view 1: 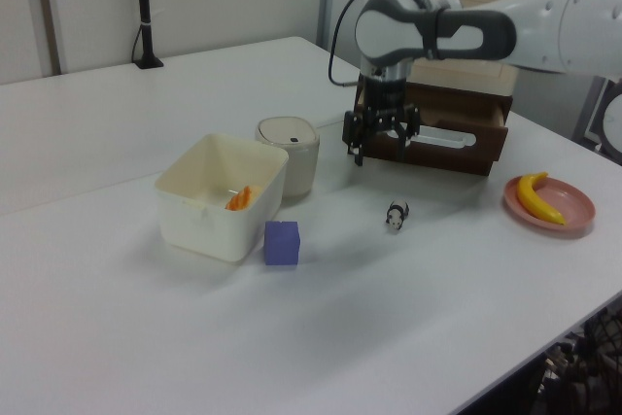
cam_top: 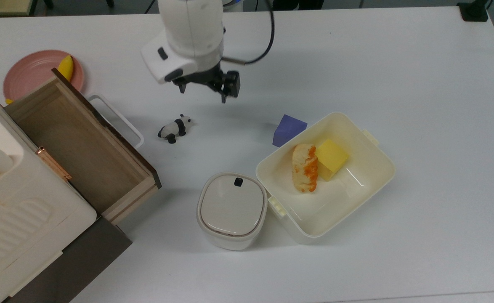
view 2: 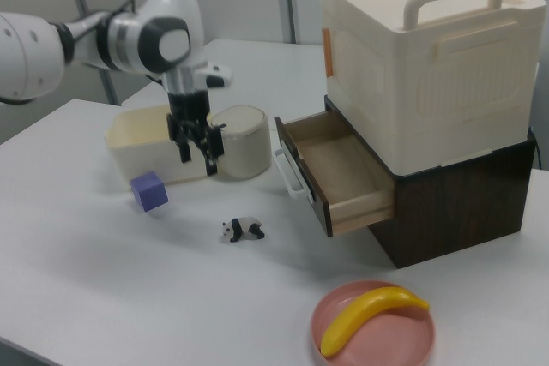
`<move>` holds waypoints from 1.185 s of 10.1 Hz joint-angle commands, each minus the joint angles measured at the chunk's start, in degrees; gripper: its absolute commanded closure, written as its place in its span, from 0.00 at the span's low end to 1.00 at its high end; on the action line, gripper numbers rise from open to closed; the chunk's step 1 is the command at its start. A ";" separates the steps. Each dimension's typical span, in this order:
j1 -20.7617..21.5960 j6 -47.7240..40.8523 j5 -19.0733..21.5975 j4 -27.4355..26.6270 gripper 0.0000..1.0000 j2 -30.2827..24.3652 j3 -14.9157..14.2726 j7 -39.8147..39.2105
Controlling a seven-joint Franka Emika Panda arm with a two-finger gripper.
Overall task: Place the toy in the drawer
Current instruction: 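Lower the open gripper onto the black-and-white panda figurine, then close the gripper on the panda figurine and lift it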
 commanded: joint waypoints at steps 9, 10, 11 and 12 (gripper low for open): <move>0.02 19.38 -3.72 -13.04 0.17 4.62 -6.75 13.00; 0.02 19.38 -3.81 -13.74 0.33 4.62 -6.75 11.25; 0.02 19.38 -3.90 -13.84 0.65 4.44 -6.67 9.41; -0.07 19.03 -3.46 -13.67 1.00 3.74 -6.67 6.52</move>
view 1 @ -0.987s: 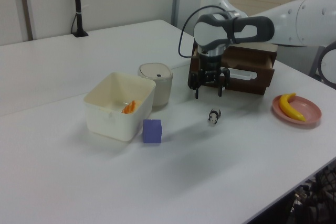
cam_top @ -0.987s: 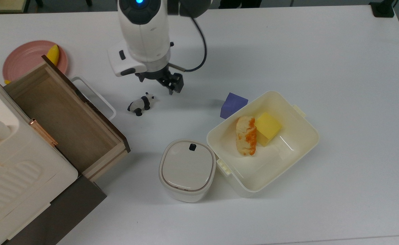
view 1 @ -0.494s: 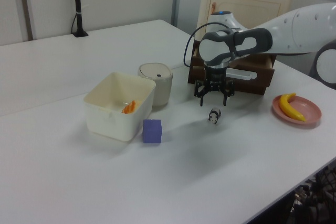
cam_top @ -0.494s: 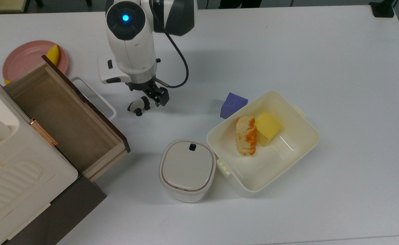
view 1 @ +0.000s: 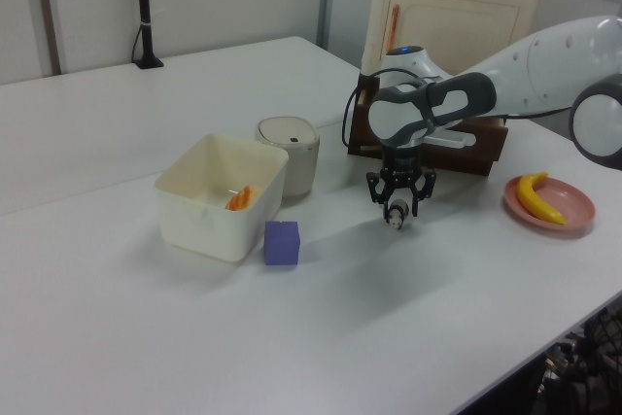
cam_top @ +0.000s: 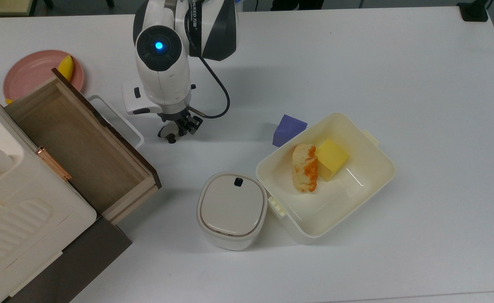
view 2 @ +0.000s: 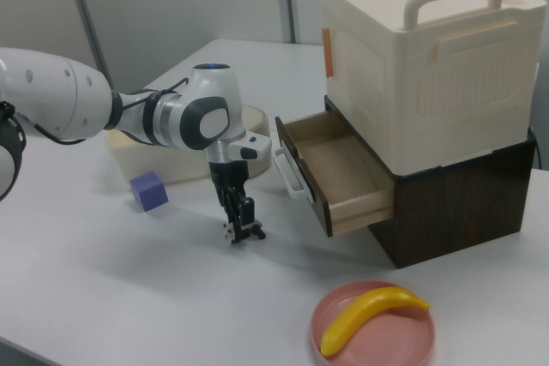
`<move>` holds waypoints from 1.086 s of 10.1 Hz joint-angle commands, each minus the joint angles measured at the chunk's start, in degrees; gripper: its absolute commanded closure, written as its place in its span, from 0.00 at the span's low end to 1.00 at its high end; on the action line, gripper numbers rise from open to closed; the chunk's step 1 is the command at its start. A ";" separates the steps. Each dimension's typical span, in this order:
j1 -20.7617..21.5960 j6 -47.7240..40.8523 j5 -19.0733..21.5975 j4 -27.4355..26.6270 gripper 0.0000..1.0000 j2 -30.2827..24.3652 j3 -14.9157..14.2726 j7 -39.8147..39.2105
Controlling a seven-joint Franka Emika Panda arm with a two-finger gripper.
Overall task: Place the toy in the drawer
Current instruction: 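Close the gripper on the panda figurine and lift it, then carry the panda figurine over the open wooden drawer and lower it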
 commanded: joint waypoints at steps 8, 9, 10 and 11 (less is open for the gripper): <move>-1.79 -7.91 17.46 20.15 1.00 -7.53 -6.05 -20.45; -1.88 -0.57 17.55 19.64 1.00 -6.30 -7.91 -19.75; -2.75 4.98 17.55 19.64 1.00 -3.07 -10.02 -19.14; -3.45 7.39 17.29 19.64 1.00 -0.87 -10.56 -19.04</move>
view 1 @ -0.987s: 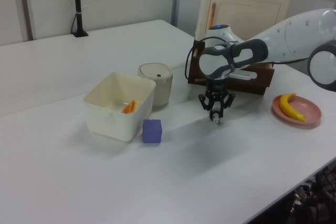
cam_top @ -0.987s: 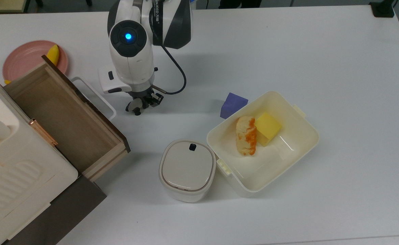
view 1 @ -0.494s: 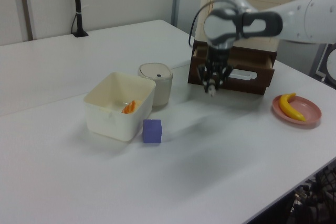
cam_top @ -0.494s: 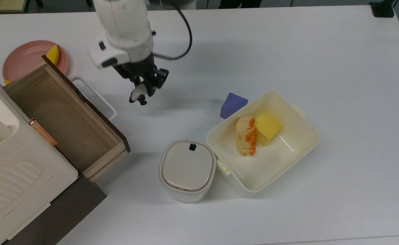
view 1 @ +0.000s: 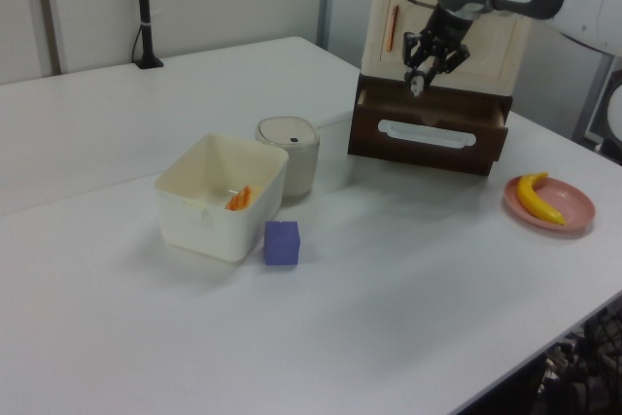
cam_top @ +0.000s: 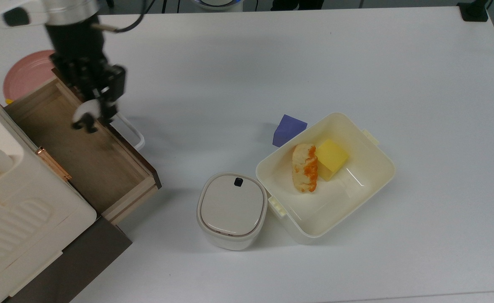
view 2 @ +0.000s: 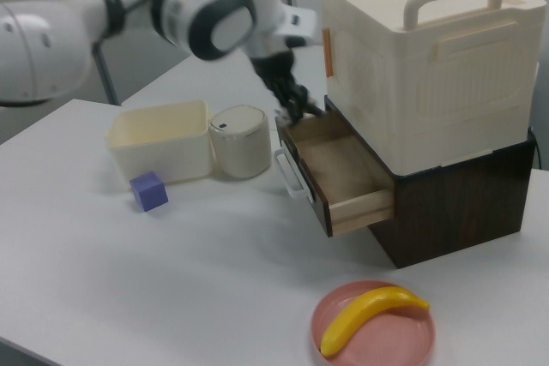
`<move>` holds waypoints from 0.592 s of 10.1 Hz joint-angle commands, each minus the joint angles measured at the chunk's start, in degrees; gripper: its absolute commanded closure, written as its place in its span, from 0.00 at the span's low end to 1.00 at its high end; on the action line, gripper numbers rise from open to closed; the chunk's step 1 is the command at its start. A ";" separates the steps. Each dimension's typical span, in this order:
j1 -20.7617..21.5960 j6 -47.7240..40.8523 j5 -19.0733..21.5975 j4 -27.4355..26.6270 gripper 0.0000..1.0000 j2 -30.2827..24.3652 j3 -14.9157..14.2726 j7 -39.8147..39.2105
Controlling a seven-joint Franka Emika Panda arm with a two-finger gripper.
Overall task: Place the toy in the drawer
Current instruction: 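Carry the panda figurine over the open wooden drawer and lower it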
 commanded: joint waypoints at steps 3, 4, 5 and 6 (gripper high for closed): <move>-1.99 10.97 -1.05 -0.39 1.00 9.98 -2.47 -1.07; -1.91 10.98 -1.14 -0.57 0.66 9.81 -2.47 -0.98; -1.30 10.90 -1.14 -0.57 0.01 9.46 -2.47 -0.46; -1.12 10.37 -1.06 -0.31 0.00 8.23 -2.21 -0.45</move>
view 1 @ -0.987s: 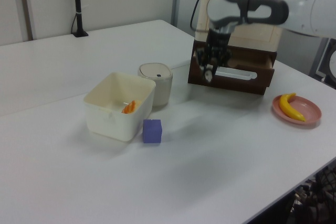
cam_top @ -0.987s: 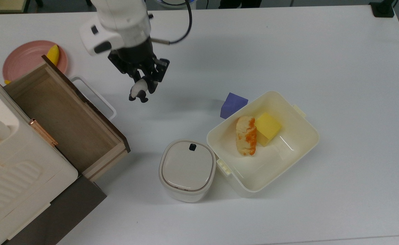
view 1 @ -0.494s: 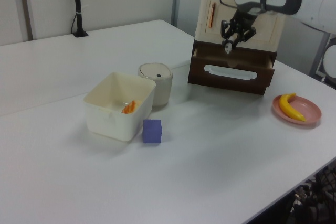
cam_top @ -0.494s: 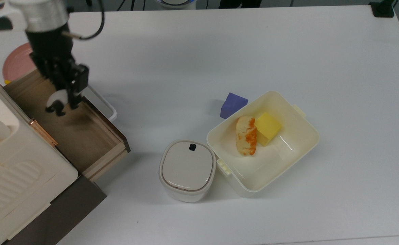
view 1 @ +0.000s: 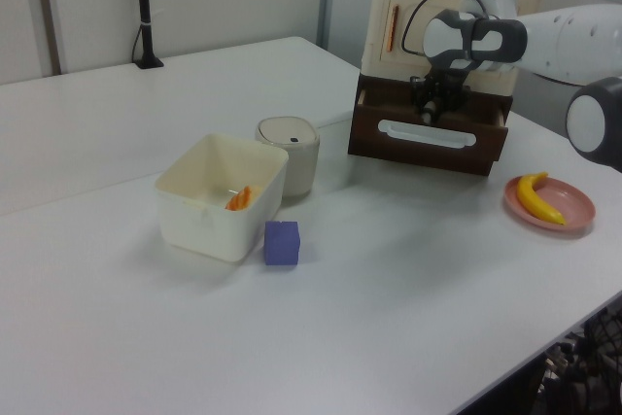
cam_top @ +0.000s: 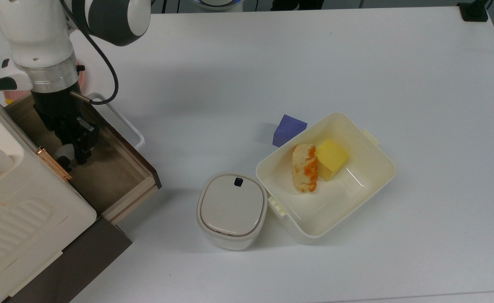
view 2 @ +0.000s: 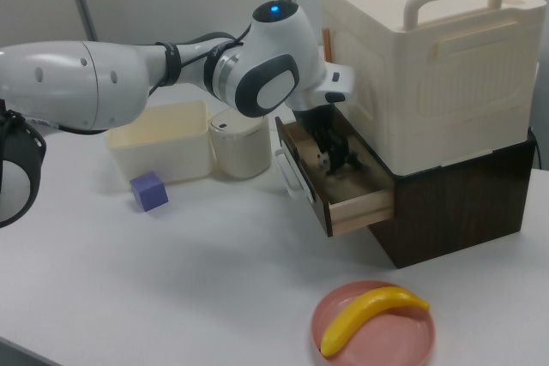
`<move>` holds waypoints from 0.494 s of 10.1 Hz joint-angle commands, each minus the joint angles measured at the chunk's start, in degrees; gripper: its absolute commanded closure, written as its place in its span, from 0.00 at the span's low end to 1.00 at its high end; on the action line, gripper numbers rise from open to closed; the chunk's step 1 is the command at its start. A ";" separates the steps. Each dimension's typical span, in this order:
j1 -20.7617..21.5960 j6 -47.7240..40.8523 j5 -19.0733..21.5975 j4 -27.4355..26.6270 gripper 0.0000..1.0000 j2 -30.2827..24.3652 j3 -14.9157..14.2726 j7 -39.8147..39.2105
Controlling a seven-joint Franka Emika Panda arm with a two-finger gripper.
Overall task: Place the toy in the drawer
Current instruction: 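Open the gripper to release the panda inside the drawer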
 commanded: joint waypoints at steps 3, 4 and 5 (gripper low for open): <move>5.31 -6.65 -0.45 -0.40 0.00 -6.64 0.32 -0.35; 7.15 -9.55 -0.37 -0.39 0.00 -8.31 0.40 -0.35; 10.39 -15.67 -0.63 -0.39 0.00 -10.33 0.58 -0.35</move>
